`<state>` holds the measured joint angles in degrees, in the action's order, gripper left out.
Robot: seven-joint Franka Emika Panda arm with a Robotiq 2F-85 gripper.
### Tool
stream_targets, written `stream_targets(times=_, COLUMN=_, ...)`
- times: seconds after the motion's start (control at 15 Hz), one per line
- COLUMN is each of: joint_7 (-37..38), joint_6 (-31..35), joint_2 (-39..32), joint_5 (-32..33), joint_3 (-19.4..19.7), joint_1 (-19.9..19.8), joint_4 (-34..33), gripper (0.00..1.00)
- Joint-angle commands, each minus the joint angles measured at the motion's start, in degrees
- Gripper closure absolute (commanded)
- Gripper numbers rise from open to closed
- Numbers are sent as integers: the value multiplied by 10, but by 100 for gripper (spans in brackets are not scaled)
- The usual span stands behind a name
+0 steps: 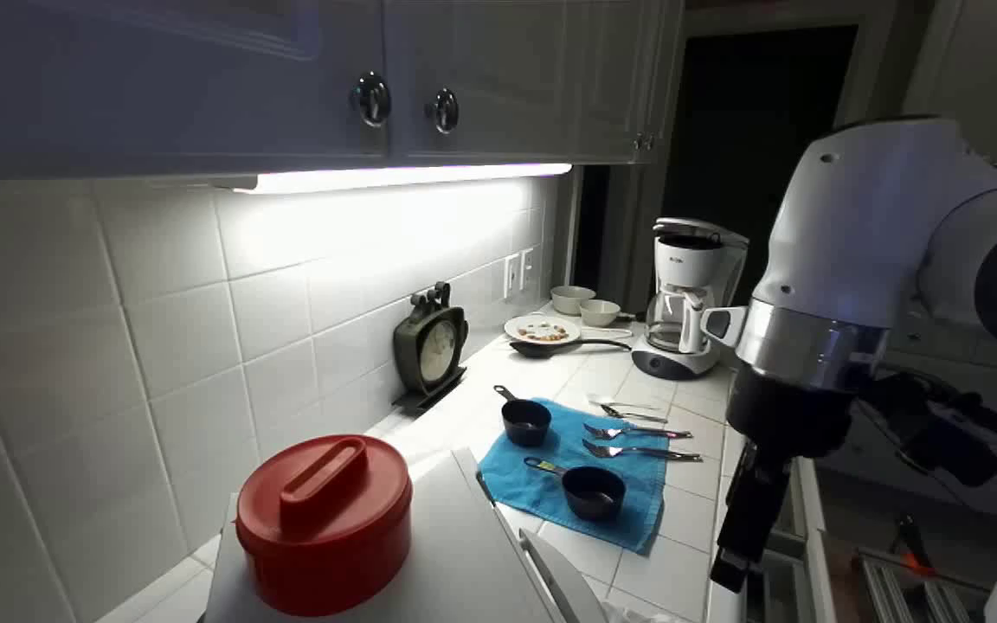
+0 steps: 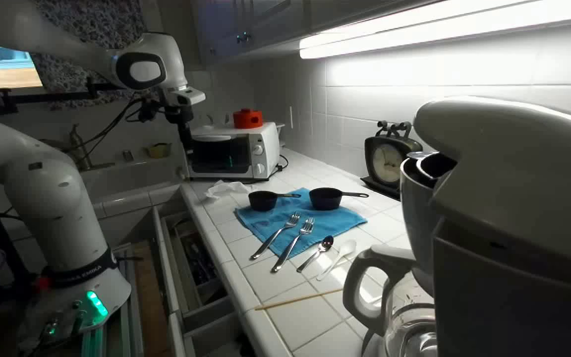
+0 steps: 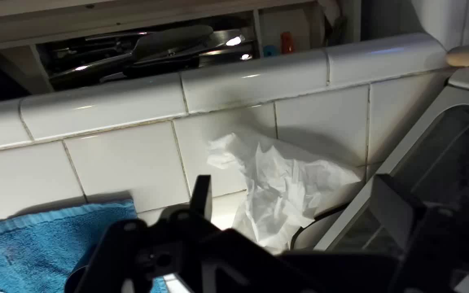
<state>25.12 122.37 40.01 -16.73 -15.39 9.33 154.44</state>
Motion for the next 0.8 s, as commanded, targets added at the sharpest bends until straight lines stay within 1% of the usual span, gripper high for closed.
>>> stream_targets(times=0.0, joint_7=0, joint_6=-2, joint_2=0, joint_5=1, joint_3=0, joint_1=0, joint_4=-1, gripper=0)
stream_targets(times=0.6, joint_7=0, joint_6=-2, joint_2=0, joint_5=1, joint_3=0, joint_1=0, joint_4=-1, gripper=0)
stream_targets(times=0.67, joint_7=15, joint_6=-12, joint_2=1, joint_5=0, joint_3=-1, joint_1=-5, joint_4=-3, gripper=0)
stream_targets(times=0.73, joint_7=61, joint_6=-25, joint_2=15, joint_5=13, joint_3=-15, joint_1=-26, joint_4=-2, gripper=0)
